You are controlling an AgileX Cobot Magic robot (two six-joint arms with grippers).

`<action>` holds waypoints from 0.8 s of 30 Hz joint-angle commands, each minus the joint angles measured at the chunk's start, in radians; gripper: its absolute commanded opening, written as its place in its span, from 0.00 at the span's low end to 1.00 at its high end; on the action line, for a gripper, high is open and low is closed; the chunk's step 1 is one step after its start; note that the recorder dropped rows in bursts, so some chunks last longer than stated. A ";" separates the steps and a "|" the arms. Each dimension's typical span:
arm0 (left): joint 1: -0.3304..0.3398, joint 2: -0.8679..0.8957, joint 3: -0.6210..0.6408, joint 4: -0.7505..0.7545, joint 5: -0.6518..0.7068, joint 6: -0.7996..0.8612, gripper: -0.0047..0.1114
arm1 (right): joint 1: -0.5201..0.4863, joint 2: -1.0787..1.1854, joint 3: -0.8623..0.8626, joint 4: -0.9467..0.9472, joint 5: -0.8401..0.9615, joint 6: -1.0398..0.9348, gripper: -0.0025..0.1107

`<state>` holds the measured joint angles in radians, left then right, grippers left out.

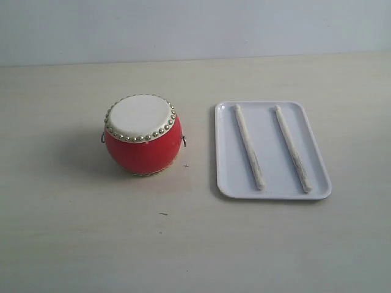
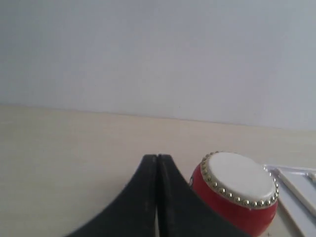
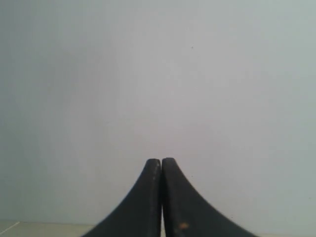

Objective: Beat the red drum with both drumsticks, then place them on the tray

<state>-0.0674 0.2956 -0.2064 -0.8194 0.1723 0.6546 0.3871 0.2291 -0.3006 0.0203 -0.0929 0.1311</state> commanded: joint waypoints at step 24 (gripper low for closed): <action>0.148 -0.281 0.142 1.163 0.172 -1.081 0.04 | -0.003 -0.005 0.004 -0.012 0.001 0.003 0.02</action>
<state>0.0777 0.0650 -0.0854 0.3323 0.3634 -0.4402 0.3871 0.2291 -0.3006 0.0203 -0.0929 0.1311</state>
